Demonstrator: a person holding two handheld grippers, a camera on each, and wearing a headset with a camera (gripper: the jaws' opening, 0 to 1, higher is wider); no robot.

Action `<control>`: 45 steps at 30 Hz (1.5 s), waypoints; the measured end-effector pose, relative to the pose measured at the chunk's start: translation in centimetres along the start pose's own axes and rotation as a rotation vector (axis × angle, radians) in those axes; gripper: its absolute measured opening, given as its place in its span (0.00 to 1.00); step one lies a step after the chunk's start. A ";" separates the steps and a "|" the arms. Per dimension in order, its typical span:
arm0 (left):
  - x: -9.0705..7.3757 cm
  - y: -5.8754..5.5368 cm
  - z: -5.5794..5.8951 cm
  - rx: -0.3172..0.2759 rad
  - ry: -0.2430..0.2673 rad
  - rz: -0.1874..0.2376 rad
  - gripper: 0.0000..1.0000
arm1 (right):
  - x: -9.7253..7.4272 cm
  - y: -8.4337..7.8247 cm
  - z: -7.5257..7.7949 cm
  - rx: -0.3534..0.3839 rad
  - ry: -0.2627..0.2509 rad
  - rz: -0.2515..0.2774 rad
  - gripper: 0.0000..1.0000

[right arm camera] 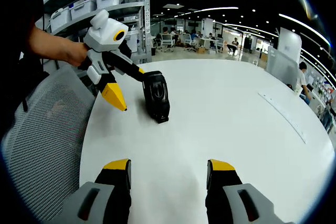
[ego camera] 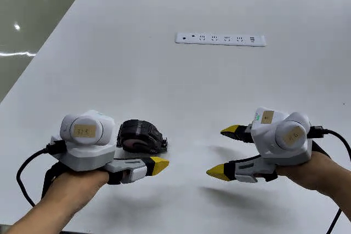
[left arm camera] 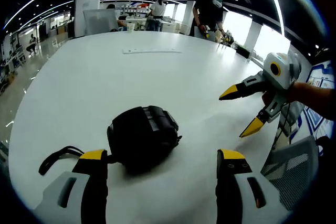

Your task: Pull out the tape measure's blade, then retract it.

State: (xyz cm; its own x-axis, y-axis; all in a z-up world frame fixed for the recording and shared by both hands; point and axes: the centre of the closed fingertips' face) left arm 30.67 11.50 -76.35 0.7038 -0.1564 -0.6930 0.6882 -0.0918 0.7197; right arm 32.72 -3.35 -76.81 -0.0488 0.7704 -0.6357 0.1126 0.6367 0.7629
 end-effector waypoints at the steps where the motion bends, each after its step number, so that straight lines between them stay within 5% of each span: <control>1: -0.1 0.0 0.0 0.004 -0.001 0.004 0.82 | -0.1 -0.1 0.0 0.004 -0.004 0.000 0.57; 17: -0.9 -1.0 0.3 0.073 -0.020 0.049 0.88 | -1.9 -2.0 -0.8 0.100 -0.070 0.041 0.68; 45: -3.2 -0.9 1.5 0.145 -0.063 0.160 0.99 | -4.3 -1.7 -2.6 0.198 -0.177 0.207 0.89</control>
State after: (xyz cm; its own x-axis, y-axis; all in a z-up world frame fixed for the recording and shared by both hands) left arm 27.51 10.62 -74.75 0.7862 -0.2412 -0.5690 0.5332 -0.2007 0.8218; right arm 30.19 -7.66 -75.09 0.1667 0.8537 -0.4934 0.2935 0.4347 0.8514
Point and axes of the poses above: the centre of the closed fingertips' face, and the gripper's own axes: x roughly forward along the fingers, z roughly to its right, y roughly out of its top, and after that the axes turned 10 degrees about y, right-handed
